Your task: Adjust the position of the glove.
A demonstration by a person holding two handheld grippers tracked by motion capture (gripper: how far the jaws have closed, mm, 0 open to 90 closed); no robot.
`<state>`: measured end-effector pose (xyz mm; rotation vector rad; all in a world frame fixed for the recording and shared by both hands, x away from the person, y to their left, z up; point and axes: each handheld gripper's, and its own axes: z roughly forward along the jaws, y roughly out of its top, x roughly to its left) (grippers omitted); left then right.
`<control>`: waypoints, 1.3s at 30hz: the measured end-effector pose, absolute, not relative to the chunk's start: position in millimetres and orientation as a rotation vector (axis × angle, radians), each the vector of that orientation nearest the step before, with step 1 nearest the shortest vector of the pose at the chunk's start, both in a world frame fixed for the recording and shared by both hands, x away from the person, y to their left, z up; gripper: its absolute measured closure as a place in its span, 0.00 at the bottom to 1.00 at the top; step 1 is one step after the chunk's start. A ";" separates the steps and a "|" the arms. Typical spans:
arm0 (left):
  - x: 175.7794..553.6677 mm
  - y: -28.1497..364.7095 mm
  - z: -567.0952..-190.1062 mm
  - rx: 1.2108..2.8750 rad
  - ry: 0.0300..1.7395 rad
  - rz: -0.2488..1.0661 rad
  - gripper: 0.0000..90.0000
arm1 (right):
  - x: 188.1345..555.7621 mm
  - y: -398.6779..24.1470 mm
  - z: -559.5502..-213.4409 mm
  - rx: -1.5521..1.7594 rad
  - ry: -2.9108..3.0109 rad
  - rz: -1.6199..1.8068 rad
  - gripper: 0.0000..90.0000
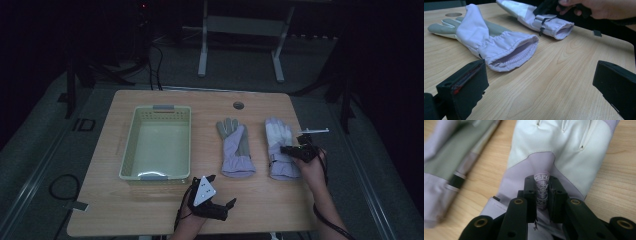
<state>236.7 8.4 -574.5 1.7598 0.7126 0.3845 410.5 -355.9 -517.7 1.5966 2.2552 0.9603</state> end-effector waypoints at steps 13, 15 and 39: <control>236.5 8.2 -574.5 1.760 0.713 0.388 0.00 | 399.7 -348.5 -450.4 1.580 2.174 1.014 0.88; 236.5 8.2 -574.5 1.760 0.713 0.388 0.00 | 398.7 -345.0 -441.0 1.567 2.163 1.015 0.88; 236.4 8.2 -574.5 1.759 0.712 0.388 0.00 | 393.1 -263.2 -395.8 1.436 2.221 1.040 0.88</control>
